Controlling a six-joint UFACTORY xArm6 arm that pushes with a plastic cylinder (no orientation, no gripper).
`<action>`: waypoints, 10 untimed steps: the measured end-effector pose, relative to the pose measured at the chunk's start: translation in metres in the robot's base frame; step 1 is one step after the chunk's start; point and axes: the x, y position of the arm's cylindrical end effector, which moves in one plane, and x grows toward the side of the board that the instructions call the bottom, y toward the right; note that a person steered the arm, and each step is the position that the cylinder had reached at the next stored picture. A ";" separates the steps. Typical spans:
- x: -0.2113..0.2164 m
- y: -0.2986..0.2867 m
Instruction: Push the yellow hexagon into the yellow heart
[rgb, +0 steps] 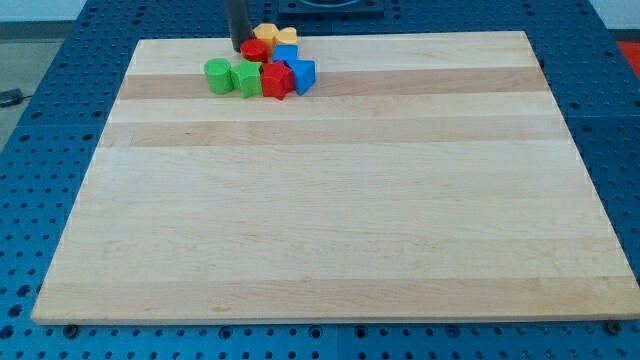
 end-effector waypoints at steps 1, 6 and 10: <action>0.003 -0.003; -0.023 0.013; -0.017 0.001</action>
